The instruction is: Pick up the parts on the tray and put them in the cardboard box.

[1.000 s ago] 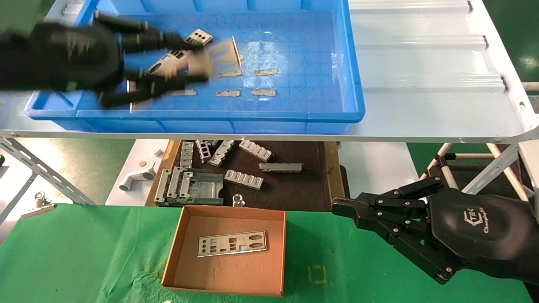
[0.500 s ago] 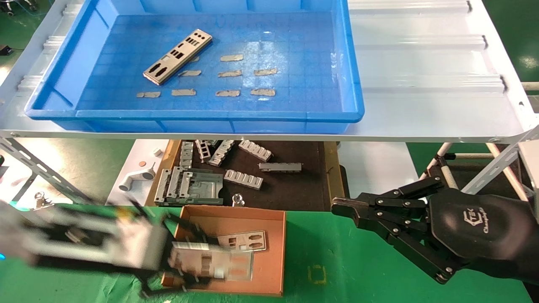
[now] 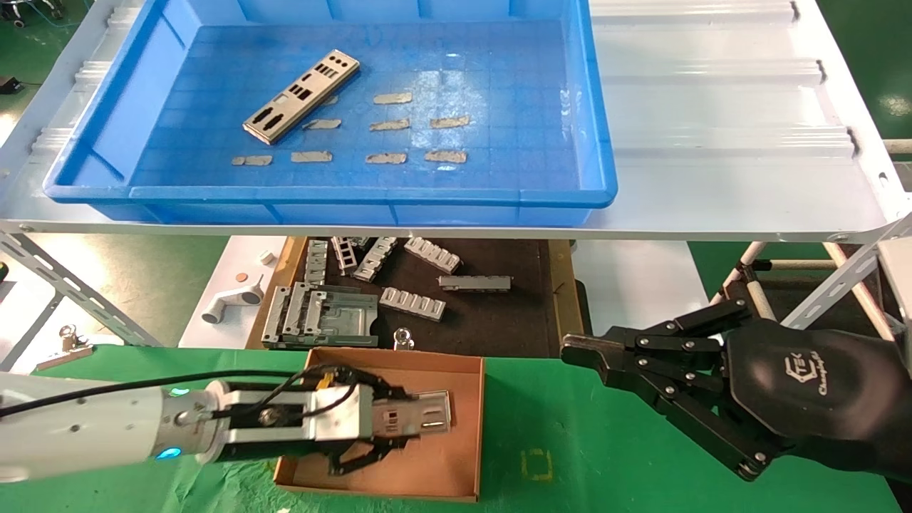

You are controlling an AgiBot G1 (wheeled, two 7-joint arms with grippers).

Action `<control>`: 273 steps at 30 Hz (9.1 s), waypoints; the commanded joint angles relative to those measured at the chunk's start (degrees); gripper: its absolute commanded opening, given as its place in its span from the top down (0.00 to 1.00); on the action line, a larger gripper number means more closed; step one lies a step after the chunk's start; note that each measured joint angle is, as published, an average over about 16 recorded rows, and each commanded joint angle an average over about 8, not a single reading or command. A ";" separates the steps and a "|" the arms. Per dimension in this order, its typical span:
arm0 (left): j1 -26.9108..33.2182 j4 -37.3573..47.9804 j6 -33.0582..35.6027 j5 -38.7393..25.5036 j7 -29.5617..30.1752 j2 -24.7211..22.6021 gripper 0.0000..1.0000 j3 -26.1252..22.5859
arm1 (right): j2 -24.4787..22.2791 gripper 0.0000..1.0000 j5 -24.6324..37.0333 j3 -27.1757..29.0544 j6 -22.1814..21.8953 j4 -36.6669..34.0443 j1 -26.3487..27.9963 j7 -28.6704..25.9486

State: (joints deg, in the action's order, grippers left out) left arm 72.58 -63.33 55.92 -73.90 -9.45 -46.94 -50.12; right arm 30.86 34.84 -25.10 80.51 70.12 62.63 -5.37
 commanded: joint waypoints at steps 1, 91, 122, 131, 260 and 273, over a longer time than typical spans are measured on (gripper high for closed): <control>-0.25 1.51 -1.71 -0.42 -0.34 -1.34 1.00 0.04 | 0.00 1.00 0.00 0.00 0.00 0.00 0.00 0.00; -9.86 -8.25 28.57 30.32 18.26 10.70 0.00 31.79 | 0.00 0.00 0.00 0.00 0.00 0.00 0.00 0.00; -11.11 -10.35 29.87 32.16 20.25 11.99 0.00 34.25 | 0.00 0.00 -0.01 0.01 -0.02 -0.02 -0.02 0.00; -11.06 -10.26 29.79 32.07 20.20 11.95 0.00 34.13 | 0.00 0.00 -0.01 0.01 -0.02 -0.02 -0.02 0.00; -10.98 -10.16 29.71 31.99 20.12 11.88 0.00 34.01 | 0.00 0.00 -0.01 0.01 -0.02 -0.02 -0.02 0.00; -10.98 -10.16 29.71 31.99 20.12 11.88 0.00 34.01 | 0.00 0.00 -0.01 0.01 -0.02 -0.02 -0.02 0.00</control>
State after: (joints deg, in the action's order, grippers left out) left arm 61.60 -73.49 85.63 -41.91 10.67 -35.06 -16.11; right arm 30.86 34.82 -25.09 80.49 70.10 62.61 -5.37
